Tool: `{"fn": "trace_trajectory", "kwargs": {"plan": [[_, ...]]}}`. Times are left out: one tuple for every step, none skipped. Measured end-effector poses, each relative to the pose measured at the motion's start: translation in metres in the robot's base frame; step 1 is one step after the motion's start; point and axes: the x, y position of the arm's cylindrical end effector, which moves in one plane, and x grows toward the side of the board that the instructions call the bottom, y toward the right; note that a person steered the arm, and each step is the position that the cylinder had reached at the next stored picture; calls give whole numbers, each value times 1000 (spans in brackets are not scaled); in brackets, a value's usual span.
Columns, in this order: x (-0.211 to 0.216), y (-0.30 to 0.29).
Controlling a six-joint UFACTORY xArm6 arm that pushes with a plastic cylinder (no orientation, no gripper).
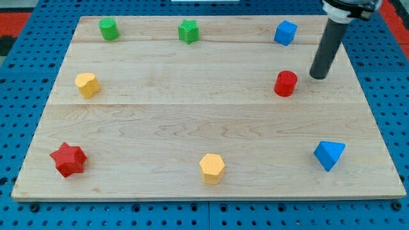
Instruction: Move the red circle at the bottom side of the green star
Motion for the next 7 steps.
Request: {"fn": "trace_trajectory", "kwargs": {"plan": [[12,-70],[24,-96],[41,-103],[46,-162],[46,-224],[45,-275],[37,-295]]}}
